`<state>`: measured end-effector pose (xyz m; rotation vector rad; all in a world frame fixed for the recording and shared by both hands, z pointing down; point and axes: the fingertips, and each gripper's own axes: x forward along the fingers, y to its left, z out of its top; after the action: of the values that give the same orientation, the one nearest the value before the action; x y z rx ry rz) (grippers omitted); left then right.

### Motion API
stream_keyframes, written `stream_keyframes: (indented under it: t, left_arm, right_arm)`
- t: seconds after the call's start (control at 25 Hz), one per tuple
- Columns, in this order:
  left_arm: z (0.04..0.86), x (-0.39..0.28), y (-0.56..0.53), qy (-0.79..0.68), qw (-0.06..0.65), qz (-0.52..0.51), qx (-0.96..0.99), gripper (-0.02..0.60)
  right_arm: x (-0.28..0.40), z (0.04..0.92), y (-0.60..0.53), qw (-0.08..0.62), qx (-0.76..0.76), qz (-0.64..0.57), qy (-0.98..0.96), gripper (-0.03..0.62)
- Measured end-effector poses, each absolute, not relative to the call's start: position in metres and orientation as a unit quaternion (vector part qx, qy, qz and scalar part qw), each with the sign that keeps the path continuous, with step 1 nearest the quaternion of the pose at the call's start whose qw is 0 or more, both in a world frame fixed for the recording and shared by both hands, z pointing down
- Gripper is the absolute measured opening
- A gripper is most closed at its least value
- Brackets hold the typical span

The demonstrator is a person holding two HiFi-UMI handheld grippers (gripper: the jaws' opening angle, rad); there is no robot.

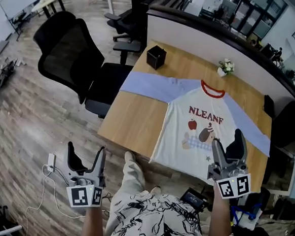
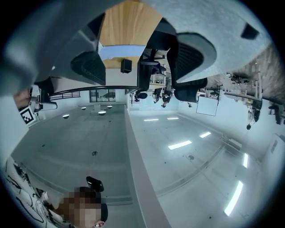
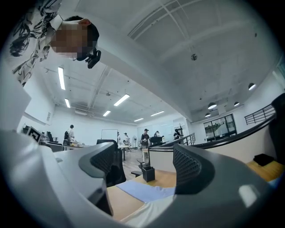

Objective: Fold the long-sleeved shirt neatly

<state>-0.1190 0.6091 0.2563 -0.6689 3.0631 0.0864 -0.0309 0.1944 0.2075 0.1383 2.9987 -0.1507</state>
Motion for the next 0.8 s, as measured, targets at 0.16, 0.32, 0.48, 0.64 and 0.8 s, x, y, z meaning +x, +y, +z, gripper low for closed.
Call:
stream_keyframes:
  t: [0.16, 0.32, 0.48, 0.64, 0.8]
  left_arm:
    - [0.254, -0.194, 0.604, 0.972, -0.004, 0.028, -0.234, 0.479]
    - [0.252, -0.258, 0.603, 0.966, -0.013, 0.029, -0.255, 0.479]
    - [0.263, -0.308, 0.597, 0.958, -0.033, 0.026, -0.284, 0.479]
    - [0.301, -0.35, 0.582, 0.95, -0.072, 0.006, -0.303, 0.472]
    - [0.363, -0.385, 0.553, 0.941, -0.124, -0.011, -0.315, 0.469]
  right_arm:
    - [-0.09, 0.193, 0.194, 0.062, 0.033, -0.031, 0.997, 0.405]
    - [-0.145, 0.188, 0.196, 0.039, 0.03, -0.01, 0.999, 0.403]
    - [-0.205, 0.188, 0.195, 0.011, 0.046, 0.016, 0.999, 0.405]
    - [-0.271, 0.204, 0.2, -0.031, 0.096, 0.052, 0.994, 0.405]
    - [-0.34, 0.254, 0.219, -0.088, 0.167, 0.056, 0.981, 0.403]
